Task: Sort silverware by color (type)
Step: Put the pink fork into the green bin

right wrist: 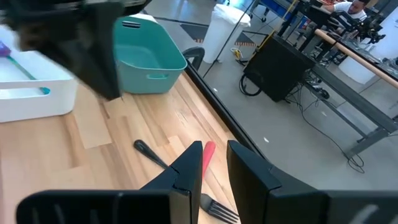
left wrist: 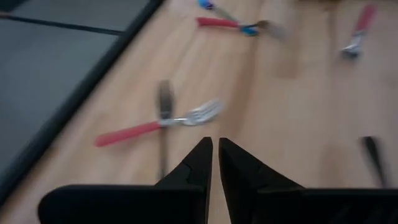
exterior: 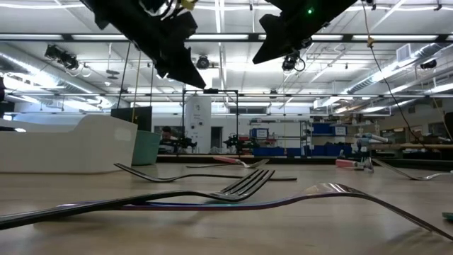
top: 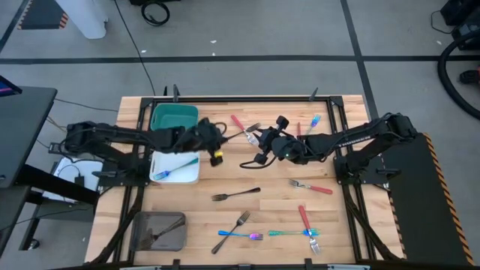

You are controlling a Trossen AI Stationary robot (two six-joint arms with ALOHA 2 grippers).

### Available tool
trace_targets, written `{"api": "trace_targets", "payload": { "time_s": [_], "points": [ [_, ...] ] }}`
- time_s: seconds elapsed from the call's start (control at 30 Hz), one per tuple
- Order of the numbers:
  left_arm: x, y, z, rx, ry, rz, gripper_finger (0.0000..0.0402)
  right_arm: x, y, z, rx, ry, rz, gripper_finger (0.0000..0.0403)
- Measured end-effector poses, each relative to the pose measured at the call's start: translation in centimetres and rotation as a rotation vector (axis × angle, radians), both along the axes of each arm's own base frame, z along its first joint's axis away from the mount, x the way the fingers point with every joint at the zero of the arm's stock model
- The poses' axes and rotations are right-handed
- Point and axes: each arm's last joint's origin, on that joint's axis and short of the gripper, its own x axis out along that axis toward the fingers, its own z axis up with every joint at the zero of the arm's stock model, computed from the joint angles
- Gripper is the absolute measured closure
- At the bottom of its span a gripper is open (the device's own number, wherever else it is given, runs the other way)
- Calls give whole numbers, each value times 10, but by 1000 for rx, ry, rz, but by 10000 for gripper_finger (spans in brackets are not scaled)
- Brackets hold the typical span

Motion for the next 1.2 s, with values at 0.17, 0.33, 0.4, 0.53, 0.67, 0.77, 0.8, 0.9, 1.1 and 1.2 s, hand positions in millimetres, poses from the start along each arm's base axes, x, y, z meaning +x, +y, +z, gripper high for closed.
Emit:
{"api": "trace_targets", "payload": {
  "time_s": [0.17,0.33,0.4,0.53,0.67,0.77,0.8,0.9,1.1,1.2],
  "points": [
    [-5,26,1,116,54,11,362,0,-11,0,-18,19,-23,321],
    [-9,42,1,116,59,65,362,1,-34,1,-29,33,-33,321],
    [-10,45,1,115,59,79,362,3,-47,4,-1,4,9,321],
    [-11,47,1,114,68,83,363,5,-75,9,91,-84,149,321],
    [-11,46,0,130,92,64,363,1,-102,14,133,-167,173,321],
    [-11,47,0,165,107,41,363,5,-121,10,149,-229,159,321],
    [-11,47,0,173,113,35,363,8,-126,6,148,-246,162,321],
    [-11,47,0,190,121,40,363,18,-138,-8,122,-262,179,321],
    [-12,48,0,220,138,85,363,34,-145,-29,94,-280,212,321],
    [-12,48,1,197,111,102,363,42,-145,-47,181,-282,221,321]
  ]
}}
